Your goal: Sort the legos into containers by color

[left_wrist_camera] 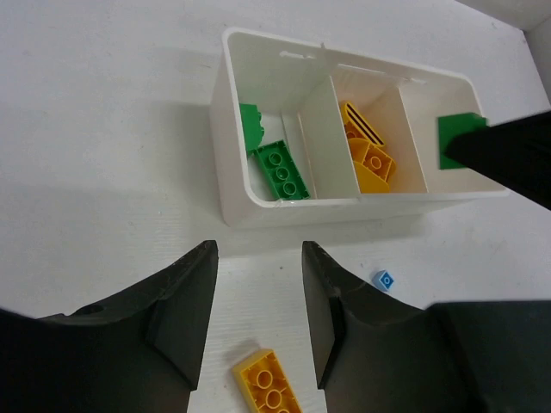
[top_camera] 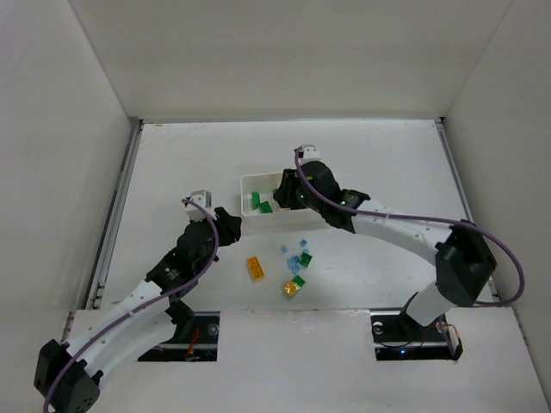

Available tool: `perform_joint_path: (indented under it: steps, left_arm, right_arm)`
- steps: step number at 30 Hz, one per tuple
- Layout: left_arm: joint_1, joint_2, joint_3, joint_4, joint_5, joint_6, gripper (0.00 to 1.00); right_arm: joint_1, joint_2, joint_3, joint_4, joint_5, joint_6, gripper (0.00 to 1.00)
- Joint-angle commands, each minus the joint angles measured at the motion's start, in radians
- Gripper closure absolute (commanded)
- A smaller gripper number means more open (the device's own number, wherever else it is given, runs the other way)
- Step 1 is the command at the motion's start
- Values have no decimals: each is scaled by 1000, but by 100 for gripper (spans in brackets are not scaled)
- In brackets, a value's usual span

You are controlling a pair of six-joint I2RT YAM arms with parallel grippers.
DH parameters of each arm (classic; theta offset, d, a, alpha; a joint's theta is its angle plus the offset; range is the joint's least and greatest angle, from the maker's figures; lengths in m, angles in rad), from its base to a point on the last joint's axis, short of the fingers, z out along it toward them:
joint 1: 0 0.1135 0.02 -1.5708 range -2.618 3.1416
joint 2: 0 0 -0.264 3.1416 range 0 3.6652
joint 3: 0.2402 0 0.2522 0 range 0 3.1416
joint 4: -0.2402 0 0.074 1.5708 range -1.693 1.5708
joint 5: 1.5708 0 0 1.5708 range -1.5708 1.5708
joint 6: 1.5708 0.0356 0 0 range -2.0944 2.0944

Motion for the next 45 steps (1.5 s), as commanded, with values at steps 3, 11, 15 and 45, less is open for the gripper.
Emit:
perform_joint_path:
  steps: [3,11,15,45]
  left_arm:
    - [-6,-5,-8,24,60,-45,60]
    - [-71,-40,-50,4,52,-76,60]
    - [-115,2,-51,17,51,-81,60]
    - [-686,481,75,134,23,135,47]
  right_arm:
    - [2,175,168,93,-59,-13,74]
    - [2,269,273,99,-49,21,45]
    - [2,155,151,128,-17,20,38]
    - [116,-421,-598,101,145,184,45]
